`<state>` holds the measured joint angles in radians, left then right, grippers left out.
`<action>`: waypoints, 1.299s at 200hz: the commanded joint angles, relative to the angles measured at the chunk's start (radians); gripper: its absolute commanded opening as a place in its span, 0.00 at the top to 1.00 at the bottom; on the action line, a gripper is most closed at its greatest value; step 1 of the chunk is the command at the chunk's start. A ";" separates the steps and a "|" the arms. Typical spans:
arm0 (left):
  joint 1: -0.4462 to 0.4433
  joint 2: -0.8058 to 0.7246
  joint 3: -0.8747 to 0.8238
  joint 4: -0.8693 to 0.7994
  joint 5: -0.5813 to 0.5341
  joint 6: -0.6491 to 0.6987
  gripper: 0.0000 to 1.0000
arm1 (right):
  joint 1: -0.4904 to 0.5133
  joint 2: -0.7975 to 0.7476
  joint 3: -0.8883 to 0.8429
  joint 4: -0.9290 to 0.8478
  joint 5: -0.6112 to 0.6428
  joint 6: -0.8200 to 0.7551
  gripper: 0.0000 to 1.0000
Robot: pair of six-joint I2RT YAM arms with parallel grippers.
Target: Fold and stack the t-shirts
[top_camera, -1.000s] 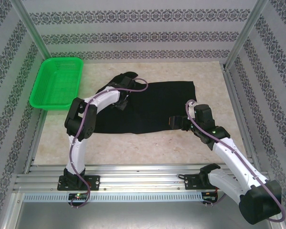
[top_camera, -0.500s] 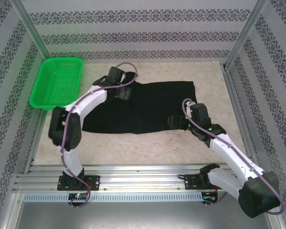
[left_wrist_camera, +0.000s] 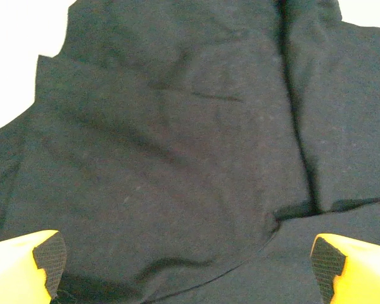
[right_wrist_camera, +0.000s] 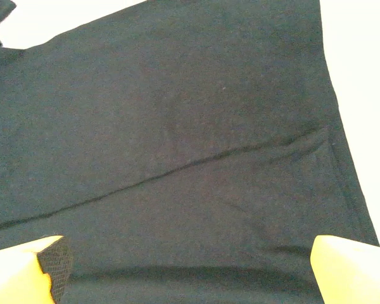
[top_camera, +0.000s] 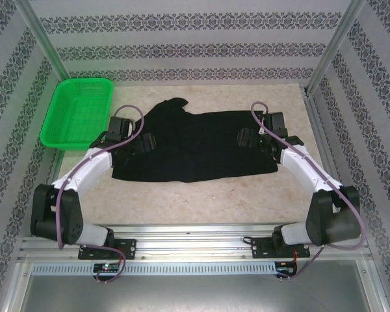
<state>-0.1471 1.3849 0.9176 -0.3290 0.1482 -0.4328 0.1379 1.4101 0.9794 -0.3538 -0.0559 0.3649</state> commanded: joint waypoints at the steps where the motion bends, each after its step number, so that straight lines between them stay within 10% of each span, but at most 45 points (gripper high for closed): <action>1: 0.068 -0.065 -0.095 0.021 -0.046 -0.068 0.00 | -0.043 0.037 0.015 -0.006 0.038 0.042 0.03; 84: 0.102 -0.033 -0.147 0.217 0.184 -0.088 0.00 | -0.156 0.433 0.421 0.003 -0.073 0.094 0.07; 140: 0.103 -0.044 -0.058 -0.024 0.154 -0.142 0.00 | -0.160 0.613 0.684 -0.174 -0.095 0.132 0.14; 260: 0.160 -0.139 -0.082 -0.339 0.046 -0.326 0.02 | -0.195 0.042 0.177 -0.608 -0.028 0.317 0.15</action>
<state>-0.0086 1.2709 0.8654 -0.6216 0.2241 -0.6914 -0.0376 1.5028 1.2793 -0.8913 -0.0696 0.6052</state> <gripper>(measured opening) 0.989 0.856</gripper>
